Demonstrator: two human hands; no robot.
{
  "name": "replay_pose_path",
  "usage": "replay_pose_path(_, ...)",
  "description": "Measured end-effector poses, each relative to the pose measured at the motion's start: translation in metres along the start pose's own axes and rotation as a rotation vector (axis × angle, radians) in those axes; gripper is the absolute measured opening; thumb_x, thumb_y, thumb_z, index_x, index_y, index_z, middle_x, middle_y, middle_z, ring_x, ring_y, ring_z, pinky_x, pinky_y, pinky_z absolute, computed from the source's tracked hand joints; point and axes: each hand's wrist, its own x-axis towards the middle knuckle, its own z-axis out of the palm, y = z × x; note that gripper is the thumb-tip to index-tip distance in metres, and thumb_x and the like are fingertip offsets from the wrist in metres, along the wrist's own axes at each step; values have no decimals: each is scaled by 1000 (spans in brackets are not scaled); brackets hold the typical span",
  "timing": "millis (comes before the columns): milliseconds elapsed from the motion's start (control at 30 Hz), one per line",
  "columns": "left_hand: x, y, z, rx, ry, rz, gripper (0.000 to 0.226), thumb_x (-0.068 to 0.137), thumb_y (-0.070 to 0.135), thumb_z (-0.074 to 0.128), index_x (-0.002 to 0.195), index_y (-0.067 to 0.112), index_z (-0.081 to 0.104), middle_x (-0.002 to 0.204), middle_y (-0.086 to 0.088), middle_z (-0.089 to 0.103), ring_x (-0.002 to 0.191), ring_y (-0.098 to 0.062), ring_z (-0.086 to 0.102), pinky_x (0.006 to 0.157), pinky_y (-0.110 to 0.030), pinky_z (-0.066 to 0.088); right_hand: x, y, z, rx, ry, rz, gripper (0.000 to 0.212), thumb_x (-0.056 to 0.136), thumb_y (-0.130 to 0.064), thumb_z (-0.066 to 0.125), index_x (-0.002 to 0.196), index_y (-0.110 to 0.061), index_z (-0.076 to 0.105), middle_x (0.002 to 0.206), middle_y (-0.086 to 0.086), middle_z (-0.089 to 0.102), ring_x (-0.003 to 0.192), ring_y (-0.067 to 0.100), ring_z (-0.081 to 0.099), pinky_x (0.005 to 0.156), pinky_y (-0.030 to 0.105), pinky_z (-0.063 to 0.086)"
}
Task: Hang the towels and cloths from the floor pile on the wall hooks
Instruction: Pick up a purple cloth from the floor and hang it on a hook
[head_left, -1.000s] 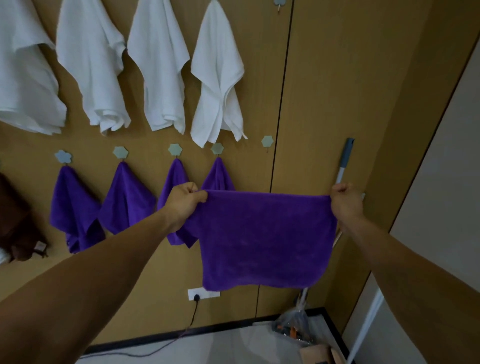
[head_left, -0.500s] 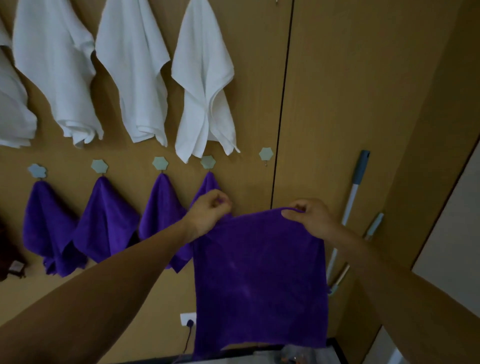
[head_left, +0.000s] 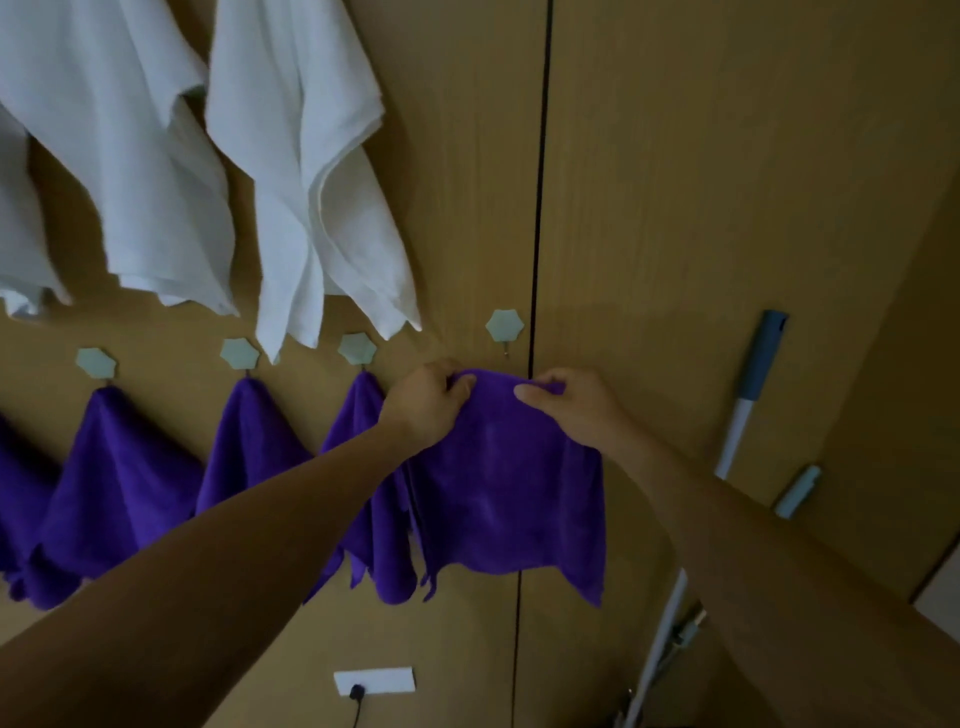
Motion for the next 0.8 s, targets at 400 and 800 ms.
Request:
replay_pose_path(400, 61, -18, 39, 103, 207, -144, 35, 101, 38, 39, 114, 14, 60, 95, -3, 67, 77, -11, 50, 69, -28, 36, 93, 19, 13, -53, 365, -63, 8, 89, -32, 66, 90, -24, 65, 78, -13, 62, 70, 4, 59, 62, 19, 47)
replay_pose_path(800, 59, -11, 59, -557, -140, -799, 33, 71, 30, 72, 97, 10, 69, 93, -8, 70, 86, -26, 67, 79, -37, 56, 83, 40, 34, -245, 418, 57, 24, 81, -40, 68, 94, -26, 54, 77, -9, 59, 68, 12, 59, 60, 33, 53)
